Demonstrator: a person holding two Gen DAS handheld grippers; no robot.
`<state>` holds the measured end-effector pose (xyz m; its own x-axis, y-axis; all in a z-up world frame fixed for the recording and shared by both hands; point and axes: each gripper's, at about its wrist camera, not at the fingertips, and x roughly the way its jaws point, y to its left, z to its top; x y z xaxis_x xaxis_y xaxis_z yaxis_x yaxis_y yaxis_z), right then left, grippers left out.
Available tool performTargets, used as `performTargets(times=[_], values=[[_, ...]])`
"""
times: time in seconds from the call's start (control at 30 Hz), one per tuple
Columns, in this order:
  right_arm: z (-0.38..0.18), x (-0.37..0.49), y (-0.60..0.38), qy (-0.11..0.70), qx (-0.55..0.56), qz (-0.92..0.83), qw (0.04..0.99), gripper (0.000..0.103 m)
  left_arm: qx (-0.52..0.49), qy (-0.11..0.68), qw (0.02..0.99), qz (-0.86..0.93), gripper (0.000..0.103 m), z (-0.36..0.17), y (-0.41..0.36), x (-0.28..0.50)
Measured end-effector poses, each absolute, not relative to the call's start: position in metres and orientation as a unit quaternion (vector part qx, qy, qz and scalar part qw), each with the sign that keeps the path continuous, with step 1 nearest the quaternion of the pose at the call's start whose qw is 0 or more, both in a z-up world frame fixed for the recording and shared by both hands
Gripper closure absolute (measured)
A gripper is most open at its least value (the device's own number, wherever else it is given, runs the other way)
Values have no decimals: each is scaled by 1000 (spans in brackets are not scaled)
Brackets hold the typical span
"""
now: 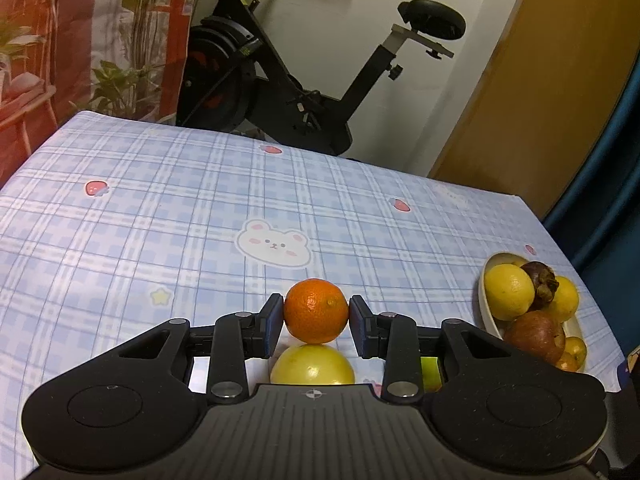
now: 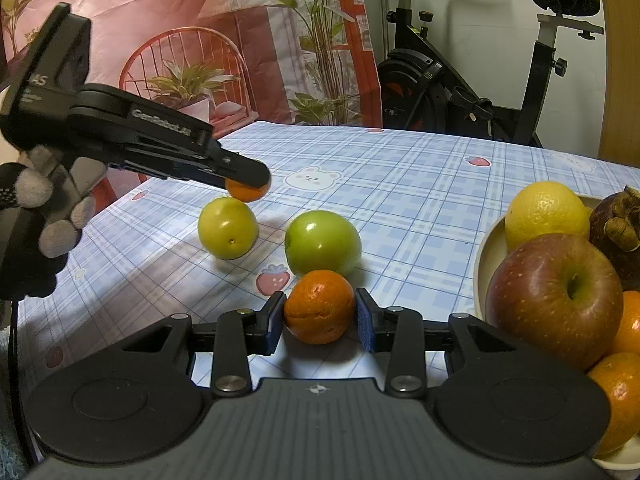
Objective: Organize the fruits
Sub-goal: 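Lift the small orange between both tools' fingers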
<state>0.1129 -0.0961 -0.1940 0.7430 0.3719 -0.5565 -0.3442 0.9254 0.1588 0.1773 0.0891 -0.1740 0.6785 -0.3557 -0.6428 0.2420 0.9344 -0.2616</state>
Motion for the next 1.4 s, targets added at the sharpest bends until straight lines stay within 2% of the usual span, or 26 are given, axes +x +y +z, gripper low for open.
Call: performTargets(times=[1.03, 1.4], values=[[-193, 112, -98, 304, 21, 193, 933, 64, -98, 382, 905, -163, 65, -184, 89, 181], [-191, 110, -99, 301, 13, 193, 934, 64, -94, 367, 910, -169, 65, -166, 83, 168]])
